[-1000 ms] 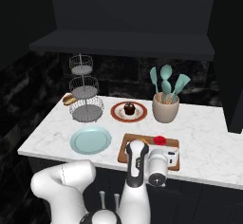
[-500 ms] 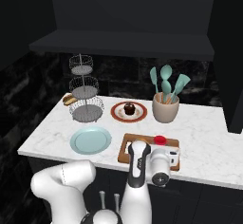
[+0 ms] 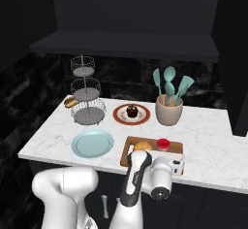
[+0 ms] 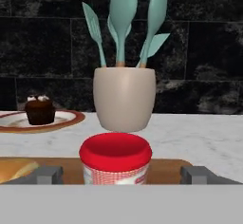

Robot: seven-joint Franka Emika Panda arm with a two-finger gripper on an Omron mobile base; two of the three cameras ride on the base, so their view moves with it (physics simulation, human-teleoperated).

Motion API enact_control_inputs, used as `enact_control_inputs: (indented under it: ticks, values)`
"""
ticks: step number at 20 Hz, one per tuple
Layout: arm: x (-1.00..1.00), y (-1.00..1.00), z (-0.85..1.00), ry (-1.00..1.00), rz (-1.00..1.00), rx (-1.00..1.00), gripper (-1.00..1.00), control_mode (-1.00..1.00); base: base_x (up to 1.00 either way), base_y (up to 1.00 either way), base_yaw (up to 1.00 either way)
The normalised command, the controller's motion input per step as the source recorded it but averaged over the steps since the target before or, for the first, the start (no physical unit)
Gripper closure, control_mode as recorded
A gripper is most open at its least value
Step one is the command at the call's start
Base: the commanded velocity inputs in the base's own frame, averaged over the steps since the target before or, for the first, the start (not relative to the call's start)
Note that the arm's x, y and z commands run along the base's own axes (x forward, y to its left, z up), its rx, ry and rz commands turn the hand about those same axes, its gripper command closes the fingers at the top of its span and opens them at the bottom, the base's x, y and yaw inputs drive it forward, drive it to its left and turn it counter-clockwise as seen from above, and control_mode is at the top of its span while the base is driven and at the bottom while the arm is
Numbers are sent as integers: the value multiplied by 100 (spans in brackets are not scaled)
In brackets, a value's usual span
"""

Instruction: From the different types of pastries on the counter, select a croissant and place it on the cutting board. Then retrieve a jar of jam from the cabinet and place it alongside the croissant on the cutting board.

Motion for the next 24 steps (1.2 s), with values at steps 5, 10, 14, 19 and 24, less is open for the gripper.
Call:
enact_control_inputs:
  ticks: [5, 10, 14, 19, 24]
  values:
    - [-98, -43, 57, -8, 0, 0, -100, -100, 0, 0, 0]
    - [-100, -9, 100, -25, 4, 0, -100, -100, 0, 0, 0]
    - [-100, 0, 100, -35, 10, 0, -100, -100, 0, 0, 0]
    - [-97, 0, 100, -38, 10, 0, -100, -100, 0, 0, 0]
    - [-94, 0, 100, -40, 10, -2, -100, -100, 0, 0, 0]
